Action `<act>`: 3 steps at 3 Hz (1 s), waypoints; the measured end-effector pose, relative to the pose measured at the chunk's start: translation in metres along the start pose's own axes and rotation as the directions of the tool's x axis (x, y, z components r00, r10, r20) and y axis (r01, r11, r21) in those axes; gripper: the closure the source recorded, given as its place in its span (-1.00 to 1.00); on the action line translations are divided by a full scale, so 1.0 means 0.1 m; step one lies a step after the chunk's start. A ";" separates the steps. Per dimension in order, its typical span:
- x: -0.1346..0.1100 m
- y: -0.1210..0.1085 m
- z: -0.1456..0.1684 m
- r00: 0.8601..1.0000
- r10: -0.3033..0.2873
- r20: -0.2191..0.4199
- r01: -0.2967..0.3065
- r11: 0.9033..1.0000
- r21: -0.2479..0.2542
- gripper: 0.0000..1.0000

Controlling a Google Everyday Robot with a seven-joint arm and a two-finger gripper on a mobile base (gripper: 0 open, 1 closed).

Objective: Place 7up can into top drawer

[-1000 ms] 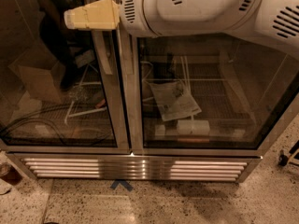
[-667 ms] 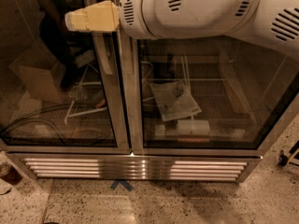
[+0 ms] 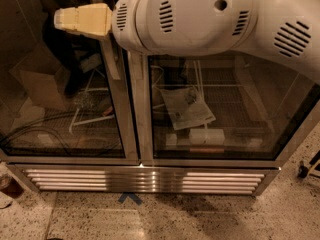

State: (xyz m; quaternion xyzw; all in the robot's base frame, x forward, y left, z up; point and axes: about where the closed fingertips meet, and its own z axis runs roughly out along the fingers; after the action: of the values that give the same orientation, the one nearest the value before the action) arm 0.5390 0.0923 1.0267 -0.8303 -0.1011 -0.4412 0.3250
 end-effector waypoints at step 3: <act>-0.28 -0.20 0.16 0.964 0.229 0.135 -0.233 0.972 0.010 -1.00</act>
Offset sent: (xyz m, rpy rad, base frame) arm 0.0752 -0.0588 -0.0252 -0.7282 -0.3320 -0.1099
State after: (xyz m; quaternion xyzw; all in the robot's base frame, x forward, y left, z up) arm 0.5237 0.1214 1.0069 -0.8598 -0.0307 -0.3426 0.3773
